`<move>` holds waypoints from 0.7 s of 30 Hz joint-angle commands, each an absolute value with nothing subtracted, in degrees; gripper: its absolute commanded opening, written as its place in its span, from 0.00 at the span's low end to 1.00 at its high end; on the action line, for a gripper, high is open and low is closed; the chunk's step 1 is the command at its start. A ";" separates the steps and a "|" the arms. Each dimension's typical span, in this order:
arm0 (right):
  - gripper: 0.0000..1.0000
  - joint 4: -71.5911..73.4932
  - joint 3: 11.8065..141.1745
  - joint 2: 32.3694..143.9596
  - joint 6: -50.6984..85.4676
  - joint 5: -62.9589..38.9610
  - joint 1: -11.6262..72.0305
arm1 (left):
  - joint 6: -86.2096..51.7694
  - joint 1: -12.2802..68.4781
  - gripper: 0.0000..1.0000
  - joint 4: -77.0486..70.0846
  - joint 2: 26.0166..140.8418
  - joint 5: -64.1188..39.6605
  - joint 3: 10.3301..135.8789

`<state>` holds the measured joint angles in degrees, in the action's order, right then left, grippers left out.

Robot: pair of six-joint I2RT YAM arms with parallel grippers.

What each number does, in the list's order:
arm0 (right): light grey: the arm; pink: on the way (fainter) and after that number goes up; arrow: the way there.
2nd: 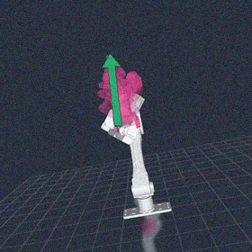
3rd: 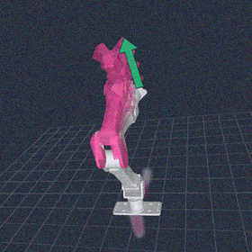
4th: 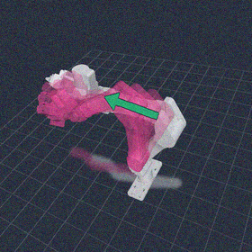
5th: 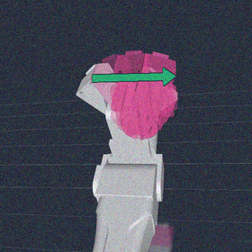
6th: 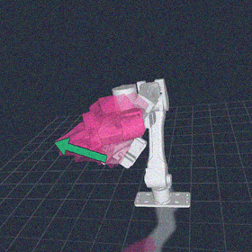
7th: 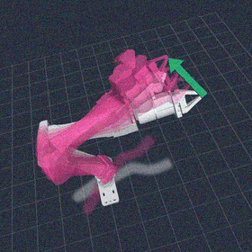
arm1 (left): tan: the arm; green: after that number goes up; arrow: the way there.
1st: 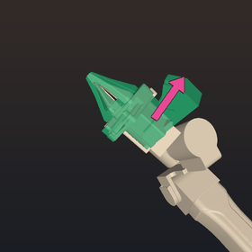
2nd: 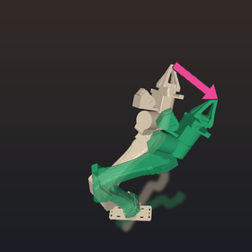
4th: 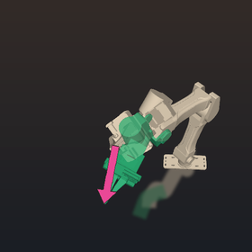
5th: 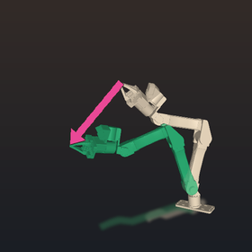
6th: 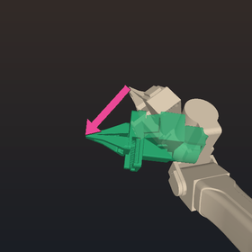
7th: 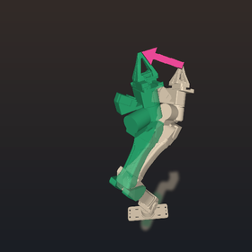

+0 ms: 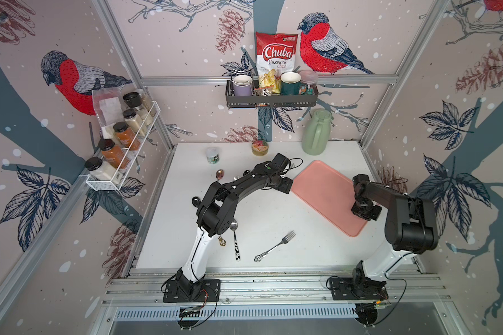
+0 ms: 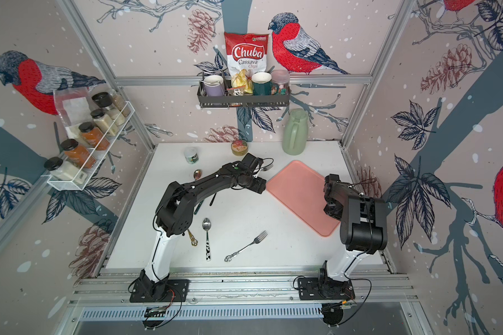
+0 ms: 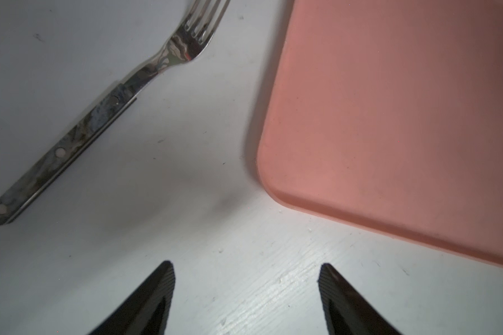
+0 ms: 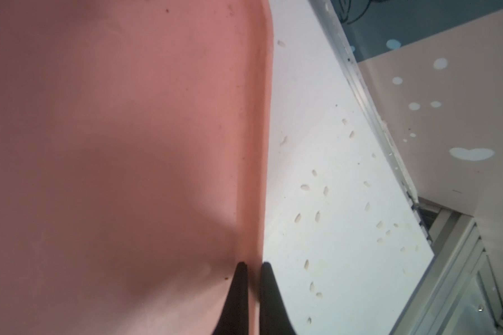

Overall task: Set the spoon and fork side by side
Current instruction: Adjust the tray at the center of the board.

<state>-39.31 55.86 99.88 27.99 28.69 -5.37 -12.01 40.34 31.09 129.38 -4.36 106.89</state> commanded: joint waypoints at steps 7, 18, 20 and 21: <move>0.00 -39.82 55.48 98.39 25.94 32.22 -2.14 | -8.47 41.03 0.73 40.24 142.21 0.42 125.82; 0.00 -39.34 55.20 97.50 25.41 31.94 -0.06 | -8.38 43.66 0.19 40.43 147.87 4.35 130.65; 0.00 -39.57 55.35 96.99 25.99 31.01 -0.12 | -9.00 43.81 0.13 40.43 147.29 4.12 128.98; 0.01 -39.85 55.43 96.44 26.54 30.37 -0.23 | -9.28 43.97 0.11 40.36 146.72 4.55 127.89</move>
<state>-39.22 55.37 97.43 25.47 31.16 -0.10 -8.80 43.66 38.24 147.17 3.51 129.67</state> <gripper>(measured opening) 0.049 0.121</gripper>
